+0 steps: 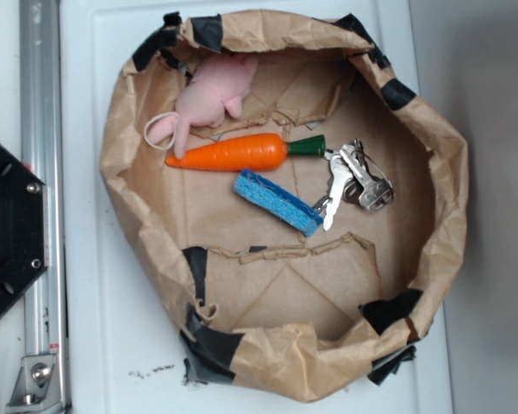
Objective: Grab the blue sponge.
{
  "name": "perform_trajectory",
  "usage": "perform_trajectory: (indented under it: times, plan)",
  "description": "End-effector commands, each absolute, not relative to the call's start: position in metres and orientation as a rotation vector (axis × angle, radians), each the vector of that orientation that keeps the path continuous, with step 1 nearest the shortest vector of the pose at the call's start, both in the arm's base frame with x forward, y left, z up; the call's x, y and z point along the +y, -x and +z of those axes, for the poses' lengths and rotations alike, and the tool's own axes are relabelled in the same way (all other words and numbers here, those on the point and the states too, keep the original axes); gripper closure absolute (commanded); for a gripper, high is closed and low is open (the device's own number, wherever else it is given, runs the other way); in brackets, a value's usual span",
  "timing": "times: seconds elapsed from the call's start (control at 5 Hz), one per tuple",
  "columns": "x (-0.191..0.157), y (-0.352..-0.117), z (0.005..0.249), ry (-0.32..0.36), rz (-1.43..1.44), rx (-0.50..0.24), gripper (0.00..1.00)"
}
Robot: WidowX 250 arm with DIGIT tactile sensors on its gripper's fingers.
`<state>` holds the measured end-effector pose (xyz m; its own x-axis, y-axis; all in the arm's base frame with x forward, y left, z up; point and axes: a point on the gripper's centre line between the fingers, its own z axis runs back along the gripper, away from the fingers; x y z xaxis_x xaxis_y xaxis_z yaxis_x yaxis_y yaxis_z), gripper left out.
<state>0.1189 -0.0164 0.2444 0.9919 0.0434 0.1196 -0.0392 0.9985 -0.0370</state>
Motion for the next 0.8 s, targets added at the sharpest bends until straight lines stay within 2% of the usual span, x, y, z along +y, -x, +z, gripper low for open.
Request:
perform_trajectory:
  times: [0.0,0.2,0.4,0.6]
  plan:
    - [-0.016,-0.119,0.244,0.035,0.041,-0.121,0.0]
    - [0.004,-0.169,0.212,-0.05,0.051,-0.219,0.0]
    - [0.013,-0.216,0.186,-0.115,0.04,-0.266,0.0]
    - [0.009,-0.243,0.162,-0.093,-0.038,-0.305,0.0]
